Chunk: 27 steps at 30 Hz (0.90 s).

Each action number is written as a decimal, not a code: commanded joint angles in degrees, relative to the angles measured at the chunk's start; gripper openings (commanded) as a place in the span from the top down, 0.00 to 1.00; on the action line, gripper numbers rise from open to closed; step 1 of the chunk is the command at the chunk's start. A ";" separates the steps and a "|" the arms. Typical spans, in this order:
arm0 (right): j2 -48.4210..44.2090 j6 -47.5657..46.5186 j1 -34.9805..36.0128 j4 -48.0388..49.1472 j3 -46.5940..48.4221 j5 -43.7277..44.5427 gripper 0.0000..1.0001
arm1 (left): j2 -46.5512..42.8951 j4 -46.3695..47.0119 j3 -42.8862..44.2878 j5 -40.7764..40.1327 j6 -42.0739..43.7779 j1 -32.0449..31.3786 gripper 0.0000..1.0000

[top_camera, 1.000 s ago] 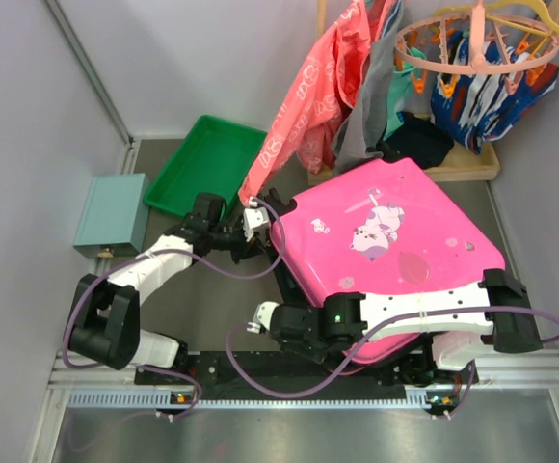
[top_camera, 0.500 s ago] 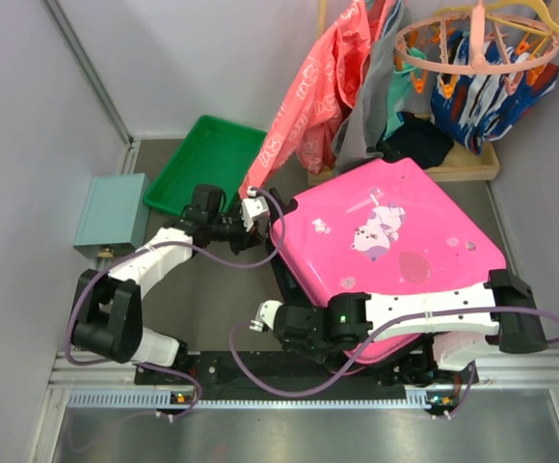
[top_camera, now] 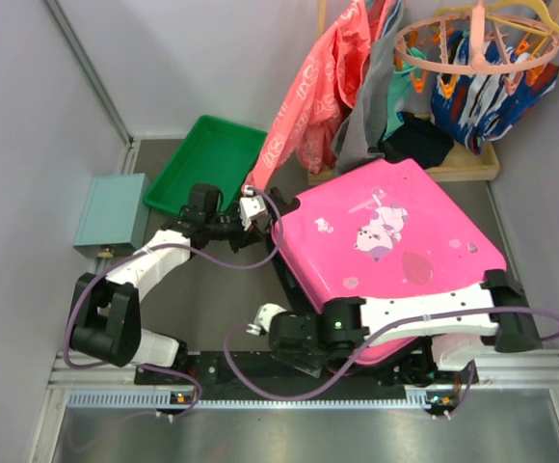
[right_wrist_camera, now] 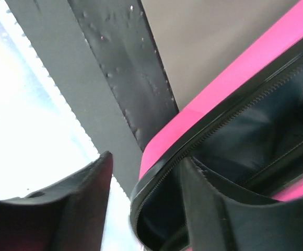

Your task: Open, take out, and arrange the luggage

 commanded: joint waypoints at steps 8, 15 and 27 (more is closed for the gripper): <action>15.87 11.55 1.41 -7.73 29.80 28.65 0.39 | -0.58 6.52 2.44 7.23 0.67 0.47 1.00; 22.11 13.67 -2.45 -12.57 31.83 40.19 0.45 | 2.50 3.19 6.31 8.19 3.74 0.47 1.00; 25.89 7.36 -9.13 -6.87 27.35 39.51 0.50 | 3.38 2.57 7.98 8.81 4.45 0.47 1.00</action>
